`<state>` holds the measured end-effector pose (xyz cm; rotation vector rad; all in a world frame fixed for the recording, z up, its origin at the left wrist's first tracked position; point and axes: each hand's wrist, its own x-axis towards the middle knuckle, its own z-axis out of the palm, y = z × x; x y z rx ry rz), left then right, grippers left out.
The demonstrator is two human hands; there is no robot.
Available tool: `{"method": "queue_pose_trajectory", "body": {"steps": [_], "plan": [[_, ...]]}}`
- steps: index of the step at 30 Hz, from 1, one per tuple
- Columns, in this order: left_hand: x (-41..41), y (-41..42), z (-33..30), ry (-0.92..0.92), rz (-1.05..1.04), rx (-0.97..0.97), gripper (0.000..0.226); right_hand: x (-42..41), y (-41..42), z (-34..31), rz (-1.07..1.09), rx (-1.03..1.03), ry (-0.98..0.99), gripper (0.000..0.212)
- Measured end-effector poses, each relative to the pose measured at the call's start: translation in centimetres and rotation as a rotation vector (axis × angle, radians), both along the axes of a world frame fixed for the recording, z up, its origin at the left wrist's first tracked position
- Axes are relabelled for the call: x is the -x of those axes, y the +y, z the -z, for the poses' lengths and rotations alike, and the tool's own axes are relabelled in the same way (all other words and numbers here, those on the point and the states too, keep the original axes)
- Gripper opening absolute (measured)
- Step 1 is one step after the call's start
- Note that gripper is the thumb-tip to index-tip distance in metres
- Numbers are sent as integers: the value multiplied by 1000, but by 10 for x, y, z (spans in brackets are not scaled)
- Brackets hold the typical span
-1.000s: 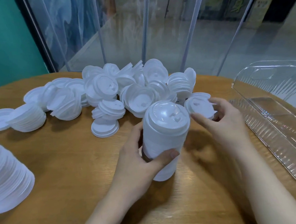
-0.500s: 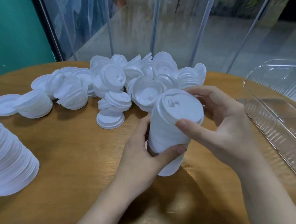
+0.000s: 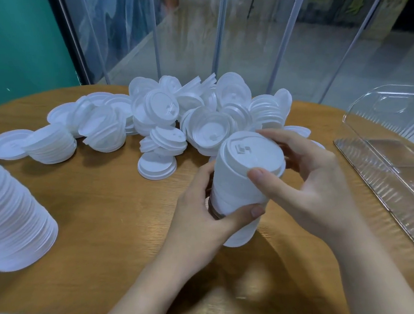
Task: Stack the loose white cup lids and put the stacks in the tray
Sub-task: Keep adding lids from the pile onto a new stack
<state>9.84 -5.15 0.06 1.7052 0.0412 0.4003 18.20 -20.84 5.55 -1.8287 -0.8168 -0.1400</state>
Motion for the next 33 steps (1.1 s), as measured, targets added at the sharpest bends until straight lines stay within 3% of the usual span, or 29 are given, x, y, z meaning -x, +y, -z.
{"method": "queue_pose_trajectory", "body": {"steps": [5,10,14,18,24,33], "plan": [[-1,0,1,-11,7,2,72,1,-3,2,-27,27,-14,57],[-1,0,1,-28,8,11,72,-17,-16,9,12,-76,78,83],[-3,0,2,-18,7,6,72,-40,-35,19,137,-81,138,89],[-1,0,5,-15,6,-7,74,-43,-43,26,-21,29,307,95],[10,11,17,77,-3,-163,87,-25,-47,33,-342,200,535,77],[30,24,29,167,-68,-365,73,-6,-39,36,-279,264,556,59]]}}
